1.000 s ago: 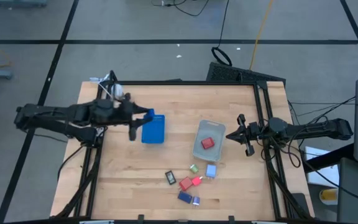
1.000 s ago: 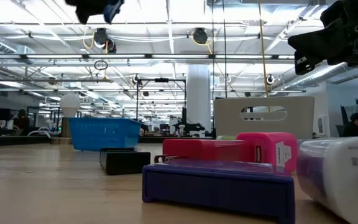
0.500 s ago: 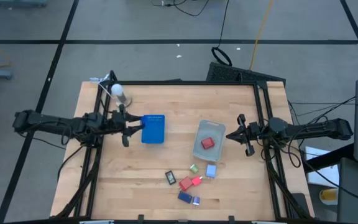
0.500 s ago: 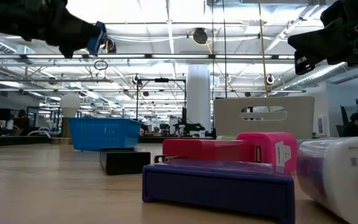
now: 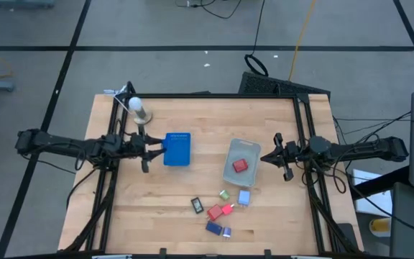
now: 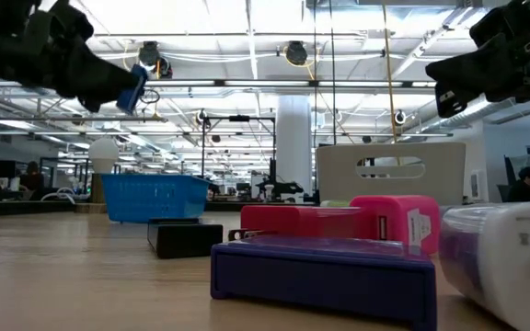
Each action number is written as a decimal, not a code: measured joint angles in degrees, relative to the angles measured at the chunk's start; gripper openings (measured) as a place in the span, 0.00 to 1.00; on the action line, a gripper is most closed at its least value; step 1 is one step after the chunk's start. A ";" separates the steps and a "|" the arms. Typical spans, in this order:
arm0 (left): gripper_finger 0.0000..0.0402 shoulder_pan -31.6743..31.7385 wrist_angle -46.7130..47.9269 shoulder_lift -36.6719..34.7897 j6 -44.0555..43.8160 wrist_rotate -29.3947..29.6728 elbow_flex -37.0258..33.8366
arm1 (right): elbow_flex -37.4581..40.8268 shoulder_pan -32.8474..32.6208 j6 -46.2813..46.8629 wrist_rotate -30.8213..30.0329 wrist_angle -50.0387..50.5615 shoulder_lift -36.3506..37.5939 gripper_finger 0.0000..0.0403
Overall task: Pick & Place Office items
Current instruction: Put the blue digital clock into the blue bin, then put the blue charger adapter into the gray bin
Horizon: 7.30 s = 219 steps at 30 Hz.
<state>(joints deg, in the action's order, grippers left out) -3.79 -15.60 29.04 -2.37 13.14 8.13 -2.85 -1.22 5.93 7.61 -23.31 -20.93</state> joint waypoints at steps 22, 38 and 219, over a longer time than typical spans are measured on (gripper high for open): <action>0.38 -0.01 -9.00 0.04 1.61 0.07 -7.29 | 0.01 0.00 -0.74 -0.04 -0.01 -0.02 0.00; 0.38 0.49 40.40 16.69 -12.98 20.33 34.25 | 0.02 -0.01 -0.64 -0.06 -0.88 -1.57 0.00; 0.06 -2.61 5.08 -7.69 0.57 8.53 -5.30 | -54.16 -31.32 -31.88 -22.81 47.94 -63.15 0.68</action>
<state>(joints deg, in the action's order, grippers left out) -6.39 -10.52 21.34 -1.80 21.67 2.83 -57.01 -32.54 -25.94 -15.20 24.63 -84.08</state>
